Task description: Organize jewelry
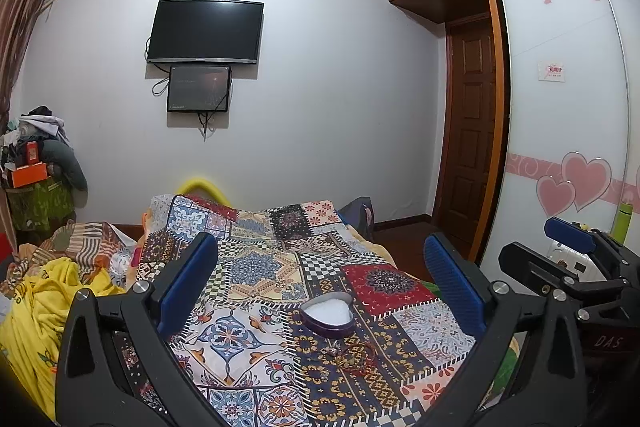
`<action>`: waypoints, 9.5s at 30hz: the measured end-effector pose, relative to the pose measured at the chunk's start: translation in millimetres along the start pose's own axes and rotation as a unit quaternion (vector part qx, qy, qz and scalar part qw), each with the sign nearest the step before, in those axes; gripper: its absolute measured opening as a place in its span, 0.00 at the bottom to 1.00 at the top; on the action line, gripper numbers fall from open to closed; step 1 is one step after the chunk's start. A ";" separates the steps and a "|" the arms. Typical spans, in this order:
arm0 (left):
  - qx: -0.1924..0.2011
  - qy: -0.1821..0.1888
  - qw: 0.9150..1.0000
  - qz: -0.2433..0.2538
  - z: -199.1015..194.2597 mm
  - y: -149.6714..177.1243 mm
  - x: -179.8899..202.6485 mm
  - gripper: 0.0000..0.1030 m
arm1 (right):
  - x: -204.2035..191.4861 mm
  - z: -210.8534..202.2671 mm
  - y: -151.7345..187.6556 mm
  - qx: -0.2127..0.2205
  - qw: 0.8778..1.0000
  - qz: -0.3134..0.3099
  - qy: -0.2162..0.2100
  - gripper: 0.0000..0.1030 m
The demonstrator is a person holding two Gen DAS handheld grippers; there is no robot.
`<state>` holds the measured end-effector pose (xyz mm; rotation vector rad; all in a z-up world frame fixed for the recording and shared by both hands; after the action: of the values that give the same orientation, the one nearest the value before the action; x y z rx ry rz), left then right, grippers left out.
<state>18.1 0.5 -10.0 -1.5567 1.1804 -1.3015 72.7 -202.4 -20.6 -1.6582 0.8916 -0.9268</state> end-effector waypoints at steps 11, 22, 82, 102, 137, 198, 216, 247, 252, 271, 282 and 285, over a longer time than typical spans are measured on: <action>0.000 0.000 1.000 -0.002 0.0 0.3 -1.9 1.00 | -2.5 -0.8 0.7 -0.003 1.000 0.000 -0.002 0.99; -0.003 -0.001 1.000 -0.002 2.5 1.5 -3.1 1.00 | -1.4 2.9 0.2 -0.008 1.000 0.000 -0.003 0.99; -0.425 -0.016 0.903 0.060 242.1 163.8 -64.5 0.85 | -3.1 197.0 147.5 -0.297 0.940 -0.032 -0.163 0.21; -0.432 0.015 0.899 0.066 236.9 171.2 -53.8 0.20 | -7.5 199.8 146.9 -0.292 0.940 -0.023 -0.175 0.07; -0.315 0.020 0.949 0.023 214.7 85.9 -45.4 0.20 | 14.1 179.0 57.8 -0.183 0.976 -0.032 -0.114 0.07; -0.339 0.000 0.941 0.013 250.0 75.3 -68.3 0.35 | 17.7 233.9 70.5 -0.266 0.947 -0.042 -0.173 0.35; -0.389 0.006 0.921 0.009 191.7 129.2 -63.4 0.37 | 3.6 170.2 91.0 -0.267 0.948 -0.039 -0.167 0.36; -0.413 0.030 0.910 0.014 192.2 181.4 -63.5 0.04 | -39.9 192.1 155.4 -0.315 0.923 -0.071 -0.209 0.31; -0.413 0.029 0.910 0.000 193.6 179.4 -69.3 0.00 | -40.2 196.8 157.3 -0.312 0.926 -0.081 -0.198 0.16; -0.410 0.017 0.912 0.021 173.7 169.9 -67.5 0.15 | -12.8 169.0 143.2 -0.297 0.936 -0.068 -0.175 0.16; -0.410 0.007 0.912 0.021 196.8 177.9 -61.8 0.20 | 1.6 159.3 118.1 -0.258 0.951 -0.054 -0.161 0.16; -0.405 0.002 0.914 0.017 201.2 179.3 -63.8 0.11 | 6.4 159.2 118.8 -0.257 0.952 -0.048 -0.158 0.16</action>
<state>182.3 13.1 -232.7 -2.0722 1.8849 -0.8035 202.8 -171.9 -167.6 -2.2363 0.8796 -0.4829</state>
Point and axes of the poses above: each gripper's, at about its wrist camera, not at the fingertips, and z roughly the way its jaws point, x to its right, y to its underside, the point moved 1 cm from there along z, roughly the way its jaws point, and after that the axes turned 12 degrees about -z, right-handed, at the moved point
